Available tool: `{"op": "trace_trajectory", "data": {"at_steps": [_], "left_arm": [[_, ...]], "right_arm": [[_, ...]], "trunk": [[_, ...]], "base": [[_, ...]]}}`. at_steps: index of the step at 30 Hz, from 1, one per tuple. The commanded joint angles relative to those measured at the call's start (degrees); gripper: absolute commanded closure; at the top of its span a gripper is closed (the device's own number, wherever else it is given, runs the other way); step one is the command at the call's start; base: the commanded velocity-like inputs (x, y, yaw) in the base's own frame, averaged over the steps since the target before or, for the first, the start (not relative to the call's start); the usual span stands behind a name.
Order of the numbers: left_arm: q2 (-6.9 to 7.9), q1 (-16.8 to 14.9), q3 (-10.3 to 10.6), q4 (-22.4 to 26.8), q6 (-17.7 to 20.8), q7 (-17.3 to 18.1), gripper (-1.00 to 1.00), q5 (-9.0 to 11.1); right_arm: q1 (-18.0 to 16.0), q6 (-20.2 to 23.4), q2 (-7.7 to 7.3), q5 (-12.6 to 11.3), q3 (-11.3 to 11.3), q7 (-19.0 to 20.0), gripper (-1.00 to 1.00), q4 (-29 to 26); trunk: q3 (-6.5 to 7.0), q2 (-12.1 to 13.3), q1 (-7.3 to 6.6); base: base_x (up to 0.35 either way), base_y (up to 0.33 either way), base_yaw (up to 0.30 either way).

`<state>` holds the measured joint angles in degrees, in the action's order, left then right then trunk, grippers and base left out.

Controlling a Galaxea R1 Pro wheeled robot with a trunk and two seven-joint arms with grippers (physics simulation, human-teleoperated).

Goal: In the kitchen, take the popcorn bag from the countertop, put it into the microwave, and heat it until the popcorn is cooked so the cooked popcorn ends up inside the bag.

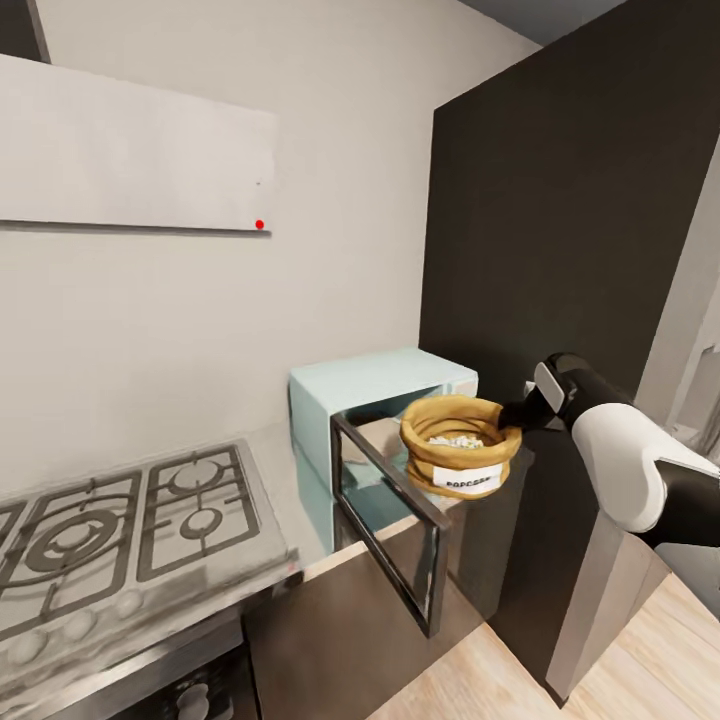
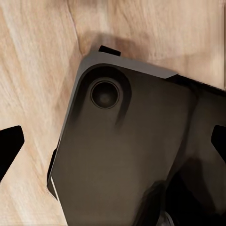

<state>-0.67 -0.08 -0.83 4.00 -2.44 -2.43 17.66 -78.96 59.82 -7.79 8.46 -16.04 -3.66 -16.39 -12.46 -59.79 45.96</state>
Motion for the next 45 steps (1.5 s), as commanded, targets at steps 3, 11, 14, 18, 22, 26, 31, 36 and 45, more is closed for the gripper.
{"op": "trace_trajectory", "data": {"at_steps": [3,11,14,18,22,26,31,36,45], "left_arm": [[-0.03,0.0,-0.1,0.0,-0.1,-0.2,-1.0,0.2],[-0.37,0.0,-0.1,0.0,-0.1,-0.3,-1.0,0.3],[-0.46,0.0,-0.1,0.0,-0.1,-0.3,-1.0,0.3],[-0.43,0.0,-0.1,0.0,-0.1,-0.3,-1.0,0.3],[-0.39,0.0,-0.1,0.0,-0.1,-0.2,-1.0,0.3],[-0.45,0.0,-0.1,0.0,-0.1,-0.2,-1.0,0.3],[-0.46,0.0,-0.1,0.0,-0.1,-0.2,-1.0,0.3],[-0.44,0.0,-0.1,0.0,-0.1,-0.2,-1.0,0.3],[-0.44,0.0,-0.1,0.0,-0.1,-0.2,-1.0,0.3]], "right_arm": [[-0.1,0.2,0.36,0.4,-0.5,0.0,1.0,0.0],[-0.1,0.2,0.32,0.5,-0.5,0.0,1.0,0.0],[-0.1,0.2,0.32,0.5,-0.5,0.0,1.0,0.0],[-0.1,0.2,0.32,0.6,-0.5,0.0,1.0,0.0],[-0.1,0.2,0.23,0.6,-0.5,0.0,1.0,0.0],[-0.1,0.2,0.23,0.7,-0.5,0.0,1.0,0.0],[-0.1,0.2,0.14,0.7,-0.5,0.0,1.0,0.0],[-0.1,0.2,0.14,0.7,-0.5,0.0,1.0,0.0],[-0.1,0.2,-0.6,0.7,-0.4,-0.3,1.0,1.0]], "trunk": [[-0.07,0.0,0.04],[-0.07,0.0,0.04],[-0.07,0.0,0.04],[-0.07,0.0,0.04],[-0.07,0.0,0.04],[-0.07,0.0,0.04],[-0.07,0.0,0.04],[-0.07,0.0,0.04],[-0.07,0.0,0.04]], "base": [[0.298,0.0,0.0],[0.044,0.064,0.0],[0.0,0.253,0.0],[0.0,0.197,0.0],[0.0,0.017,0.0],[0.0,0.116,0.0],[0.0,0.245,0.0],[0.0,0.041,0.0],[0.0,0.001,0.0]]}}
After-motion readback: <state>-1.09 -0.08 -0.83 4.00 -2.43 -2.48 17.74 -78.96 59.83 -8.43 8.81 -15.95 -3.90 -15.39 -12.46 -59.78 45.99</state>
